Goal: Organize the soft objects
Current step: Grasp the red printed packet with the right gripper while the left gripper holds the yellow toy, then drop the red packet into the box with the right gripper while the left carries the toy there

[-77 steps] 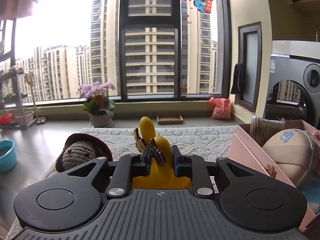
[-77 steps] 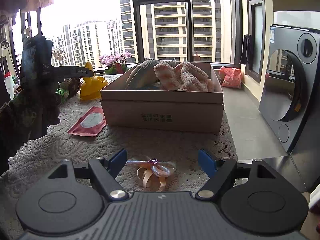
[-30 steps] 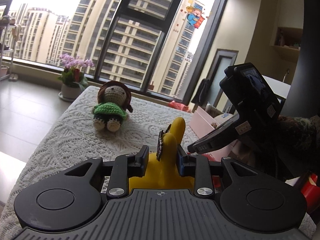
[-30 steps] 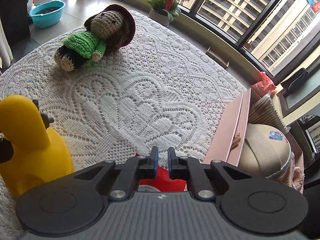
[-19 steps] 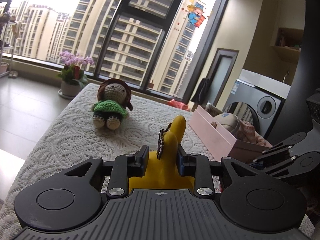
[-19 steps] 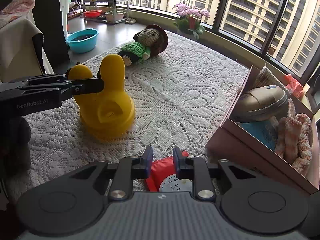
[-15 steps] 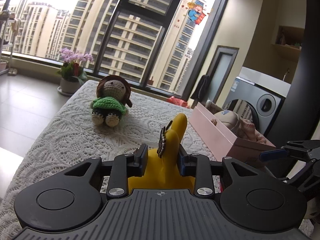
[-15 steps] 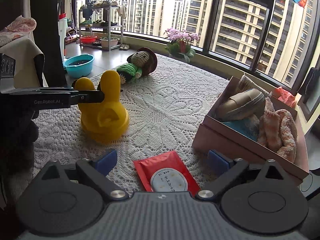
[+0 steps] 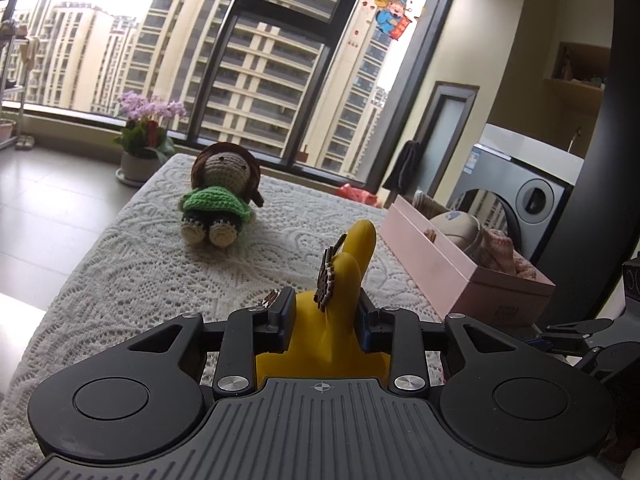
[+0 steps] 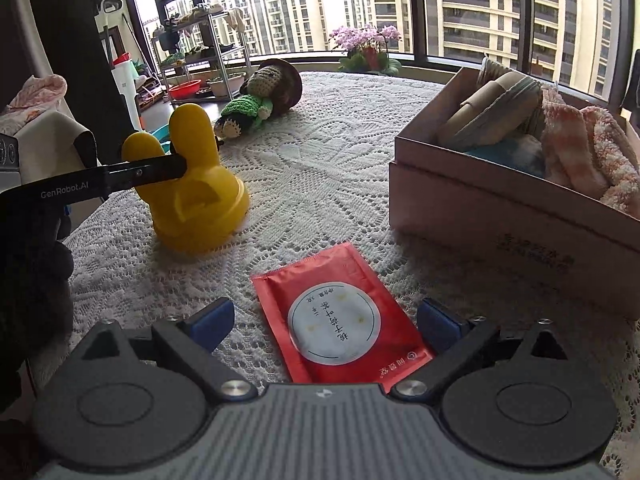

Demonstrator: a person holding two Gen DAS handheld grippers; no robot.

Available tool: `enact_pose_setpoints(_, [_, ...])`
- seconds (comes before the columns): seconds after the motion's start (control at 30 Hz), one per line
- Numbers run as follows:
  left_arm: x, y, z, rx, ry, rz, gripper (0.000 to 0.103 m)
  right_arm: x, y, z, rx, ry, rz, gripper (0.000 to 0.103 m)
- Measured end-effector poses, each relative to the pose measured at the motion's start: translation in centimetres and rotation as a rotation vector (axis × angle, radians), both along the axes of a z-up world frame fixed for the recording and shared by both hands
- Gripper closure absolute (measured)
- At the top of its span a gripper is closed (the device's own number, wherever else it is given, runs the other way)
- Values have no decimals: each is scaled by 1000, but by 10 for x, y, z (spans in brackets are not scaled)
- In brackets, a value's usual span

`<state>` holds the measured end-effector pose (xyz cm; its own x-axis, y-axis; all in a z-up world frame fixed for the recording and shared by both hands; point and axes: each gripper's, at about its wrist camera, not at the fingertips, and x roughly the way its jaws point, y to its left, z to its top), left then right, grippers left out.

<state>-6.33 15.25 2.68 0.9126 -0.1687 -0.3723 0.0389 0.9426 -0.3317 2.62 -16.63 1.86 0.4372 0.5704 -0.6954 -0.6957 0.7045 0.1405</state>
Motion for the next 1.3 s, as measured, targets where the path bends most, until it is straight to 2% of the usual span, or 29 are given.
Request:
enact_pose_setpoints(0.2, [1,0,0,0,5,-2,68,-11,12,-5,-91,-121,47,4])
enact_pose_setpoints(0.33, [1,0,0,-1,5,-2,68,-3,11,-4,-83,-91,45,2])
enact_pose_setpoints(0.4, [1,0,0,-2,5,-3,68,-7,10,-2,-86,-91,38,7])
enact_pose_setpoints(0.47, [1,0,0,-5,6,-5,68,-15,9,3,-88,-98,48,32])
enact_pose_setpoints(0.57, [2,1,-1,-14,8,-9,68,-22,7,7,-81,-73,47,40])
enact_pose_setpoints(0.67, [2,1,-1,-12,9,-12,69,-28,7,7,-83,-73,39,45])
enact_pose_setpoints(0.93, [4,7,-3,-43,22,-42,72,-34,6,9,-83,-97,19,48])
enact_pose_setpoints(1.07, [-1,-3,2,33,7,-28,83,-45,-4,22,-44,-117,8,48])
enact_pose_setpoints(1.2, [-9,-19,11,150,-23,-29,85,-61,-20,36,-9,-155,-13,48])
enact_pose_setpoints(1.3, [-17,-29,18,209,-47,-53,85,-71,-39,42,12,-174,-47,48])
